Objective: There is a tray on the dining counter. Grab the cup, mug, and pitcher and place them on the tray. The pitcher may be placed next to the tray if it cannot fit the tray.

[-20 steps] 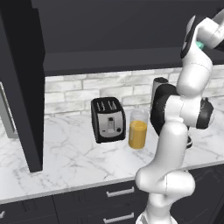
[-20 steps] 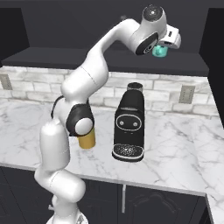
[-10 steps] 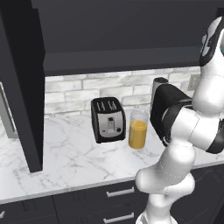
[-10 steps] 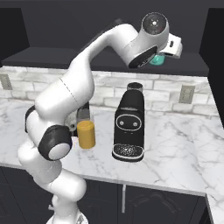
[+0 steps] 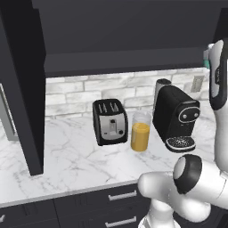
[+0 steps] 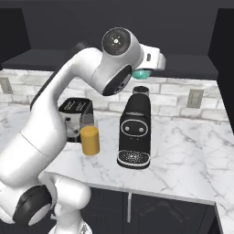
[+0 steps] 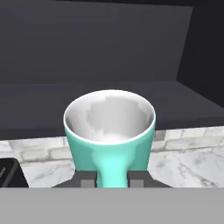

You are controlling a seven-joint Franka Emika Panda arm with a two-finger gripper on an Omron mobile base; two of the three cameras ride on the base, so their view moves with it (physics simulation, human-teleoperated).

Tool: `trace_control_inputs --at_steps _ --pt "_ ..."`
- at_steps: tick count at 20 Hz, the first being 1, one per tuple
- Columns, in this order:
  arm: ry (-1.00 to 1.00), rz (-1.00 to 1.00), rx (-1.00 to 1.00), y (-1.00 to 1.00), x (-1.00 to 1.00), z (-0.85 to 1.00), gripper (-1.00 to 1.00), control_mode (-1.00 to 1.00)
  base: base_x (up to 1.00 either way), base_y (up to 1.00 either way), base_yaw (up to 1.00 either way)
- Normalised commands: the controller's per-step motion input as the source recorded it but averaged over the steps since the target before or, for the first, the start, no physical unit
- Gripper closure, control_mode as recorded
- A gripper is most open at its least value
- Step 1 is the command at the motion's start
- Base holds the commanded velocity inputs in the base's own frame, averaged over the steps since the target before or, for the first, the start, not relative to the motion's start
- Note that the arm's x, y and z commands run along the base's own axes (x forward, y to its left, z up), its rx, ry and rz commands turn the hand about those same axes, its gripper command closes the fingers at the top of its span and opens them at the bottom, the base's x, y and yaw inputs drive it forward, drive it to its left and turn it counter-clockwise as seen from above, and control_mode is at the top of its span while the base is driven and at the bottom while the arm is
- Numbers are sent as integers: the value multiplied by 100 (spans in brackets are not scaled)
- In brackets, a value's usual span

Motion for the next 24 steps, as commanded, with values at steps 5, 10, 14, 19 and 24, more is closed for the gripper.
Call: trace_control_inputs --at_steps 5,10,14,19,24 --pt "1 1 -2 73 -94 0 100 -100 0 0 0" --pt "12 0 0 63 -85 0 100 -100 0 0 0" --pt "16 0 3 49 -79 4 100 -100 0 0 0" --pt "14 0 7 40 -71 1 100 -100 0 0 0" --pt "0 0 6 40 -20 0 100 -100 0 0 0"
